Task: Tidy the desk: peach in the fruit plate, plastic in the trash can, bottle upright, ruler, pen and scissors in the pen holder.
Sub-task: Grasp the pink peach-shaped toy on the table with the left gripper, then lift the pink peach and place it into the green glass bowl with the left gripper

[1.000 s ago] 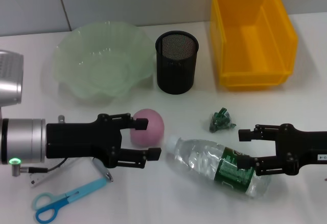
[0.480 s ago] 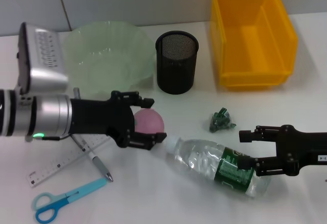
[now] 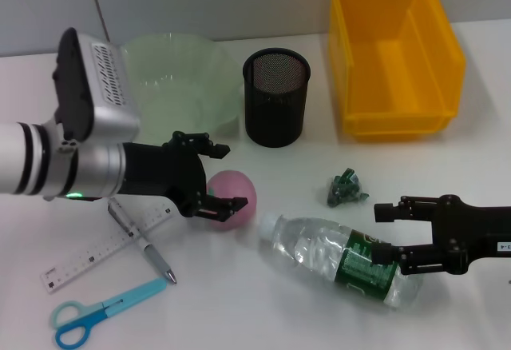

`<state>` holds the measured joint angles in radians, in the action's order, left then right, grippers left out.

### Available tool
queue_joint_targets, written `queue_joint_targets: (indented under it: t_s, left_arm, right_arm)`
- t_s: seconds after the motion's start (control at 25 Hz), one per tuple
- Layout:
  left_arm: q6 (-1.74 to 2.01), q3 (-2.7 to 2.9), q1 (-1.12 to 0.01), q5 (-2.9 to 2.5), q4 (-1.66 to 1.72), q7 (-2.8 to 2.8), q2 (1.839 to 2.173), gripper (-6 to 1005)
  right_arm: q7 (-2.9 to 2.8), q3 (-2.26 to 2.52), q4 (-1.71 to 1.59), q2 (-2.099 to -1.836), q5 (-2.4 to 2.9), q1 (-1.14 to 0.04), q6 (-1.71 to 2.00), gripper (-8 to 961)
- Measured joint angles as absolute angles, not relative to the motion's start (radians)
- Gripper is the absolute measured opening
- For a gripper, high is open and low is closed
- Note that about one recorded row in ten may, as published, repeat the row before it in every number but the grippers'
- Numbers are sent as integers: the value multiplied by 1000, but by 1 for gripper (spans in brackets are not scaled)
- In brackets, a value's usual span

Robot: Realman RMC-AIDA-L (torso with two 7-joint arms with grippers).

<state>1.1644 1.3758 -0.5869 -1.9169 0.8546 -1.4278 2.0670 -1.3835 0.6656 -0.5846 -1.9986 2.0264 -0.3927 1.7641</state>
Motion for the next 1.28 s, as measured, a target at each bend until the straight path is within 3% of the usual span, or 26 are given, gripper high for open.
queue_joint_targets:
  t_s: [0.84,1.28]
  left_arm:
    - [1102,1429,-665,-1991,776,-1549,2069,753]
    - [1124,1410,-666,-1988,787,-1595,2066,489]
  right_arm:
    - [-1384,664,-584,-1994,2026,-402,1750,805]
    - [-1379,664,-585,-1994,2030,-401,1750,805]
